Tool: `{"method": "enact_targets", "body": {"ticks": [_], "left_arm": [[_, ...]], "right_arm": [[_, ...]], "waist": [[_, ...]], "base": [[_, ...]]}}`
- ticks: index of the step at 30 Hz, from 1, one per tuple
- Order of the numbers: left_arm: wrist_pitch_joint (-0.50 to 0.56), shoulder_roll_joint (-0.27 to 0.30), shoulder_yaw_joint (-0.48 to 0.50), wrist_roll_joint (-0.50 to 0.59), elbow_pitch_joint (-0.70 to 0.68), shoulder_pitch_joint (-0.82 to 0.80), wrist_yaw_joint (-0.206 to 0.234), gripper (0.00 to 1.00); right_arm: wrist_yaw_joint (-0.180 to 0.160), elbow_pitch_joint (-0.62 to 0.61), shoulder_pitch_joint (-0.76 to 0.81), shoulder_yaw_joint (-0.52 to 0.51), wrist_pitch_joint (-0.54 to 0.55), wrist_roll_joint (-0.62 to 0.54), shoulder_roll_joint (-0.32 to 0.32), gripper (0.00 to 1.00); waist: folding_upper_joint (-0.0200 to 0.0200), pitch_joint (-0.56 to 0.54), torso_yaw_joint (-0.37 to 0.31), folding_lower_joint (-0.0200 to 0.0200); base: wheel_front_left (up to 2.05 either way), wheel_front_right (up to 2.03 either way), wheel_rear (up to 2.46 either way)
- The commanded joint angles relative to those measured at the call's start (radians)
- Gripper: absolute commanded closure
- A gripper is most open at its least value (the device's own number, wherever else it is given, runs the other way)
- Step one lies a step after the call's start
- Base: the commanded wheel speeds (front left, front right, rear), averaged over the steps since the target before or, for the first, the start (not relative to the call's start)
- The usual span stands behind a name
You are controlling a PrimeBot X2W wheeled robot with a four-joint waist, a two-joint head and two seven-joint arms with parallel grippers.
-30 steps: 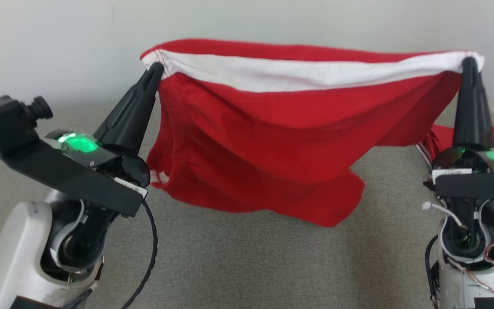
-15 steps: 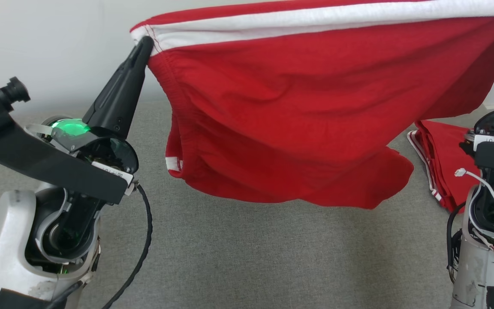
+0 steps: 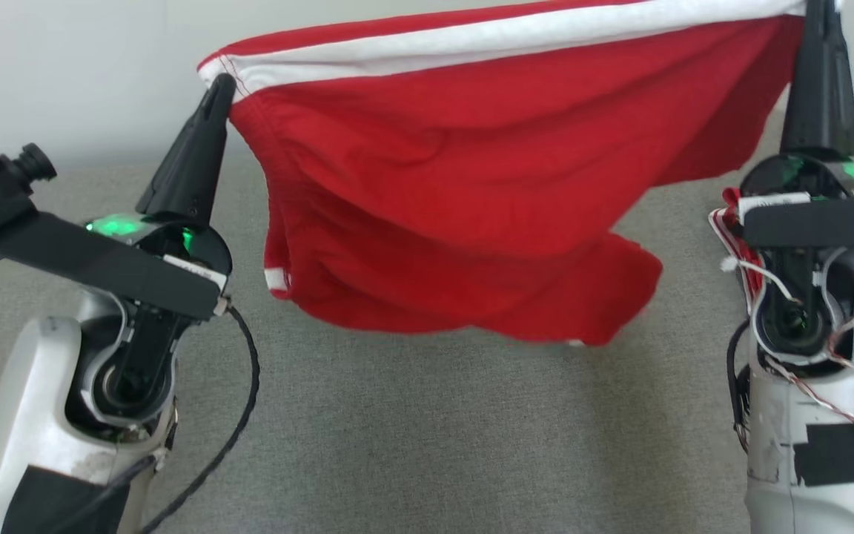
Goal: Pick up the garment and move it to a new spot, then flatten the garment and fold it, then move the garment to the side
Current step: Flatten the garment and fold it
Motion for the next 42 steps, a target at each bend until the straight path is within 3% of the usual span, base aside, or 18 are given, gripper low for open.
{"method": "enact_targets", "body": {"ticks": [1,8,14,21,28,34,42], "left_arm": [[-0.013,0.001,-0.001,0.016,0.017,-0.023,-0.006,1.00],[-0.089,-0.020,-0.028,0.093,0.160,-0.119,-0.011,1.00],[-0.236,-0.061,-0.034,0.166,0.310,-0.229,-0.015,1.00],[-0.345,-0.101,-0.040,0.219,0.373,-0.307,-0.015,1.00],[-0.354,-0.077,-0.143,0.215,0.378,-0.217,-0.016,1.00],[-0.354,-0.055,-0.195,0.181,0.329,-0.106,-0.016,1.00],[-0.354,-0.004,-0.215,0.120,0.158,0.117,-0.016,1.00]], "right_arm": [[-0.002,0.016,-0.028,0.013,0.002,-0.023,-0.001,1.00],[-0.002,0.185,-0.177,0.083,-0.038,-0.062,-0.038,1.00],[-0.002,0.326,-0.322,0.130,-0.153,-0.100,-0.060,1.00],[-0.002,0.376,-0.411,0.148,-0.257,-0.155,-0.074,1.00],[-0.002,0.432,-0.311,0.242,-0.259,-0.145,-0.149,1.00],[-0.002,0.395,-0.190,0.288,-0.214,-0.086,-0.229,1.00],[-0.002,0.212,0.100,0.156,-0.087,-0.026,-0.277,1.00]], "waist": [[-0.0001,0.017,-0.002,0.0000],[-0.0001,0.073,0.003,0.0000],[-0.0001,0.111,0.010,0.0000],[-0.0001,0.139,0.012,0.0000],[-0.0001,0.148,0.017,0.0000],[-0.0001,0.133,0.028,0.0000],[-0.0001,0.095,0.046,0.0000]], "base": [[0.00,0.00,0.00],[0.00,0.00,0.00],[0.00,0.00,0.00],[0.00,0.00,0.00],[0.00,0.00,0.00],[0.00,0.00,0.00],[0.00,0.00,0.00]]}}
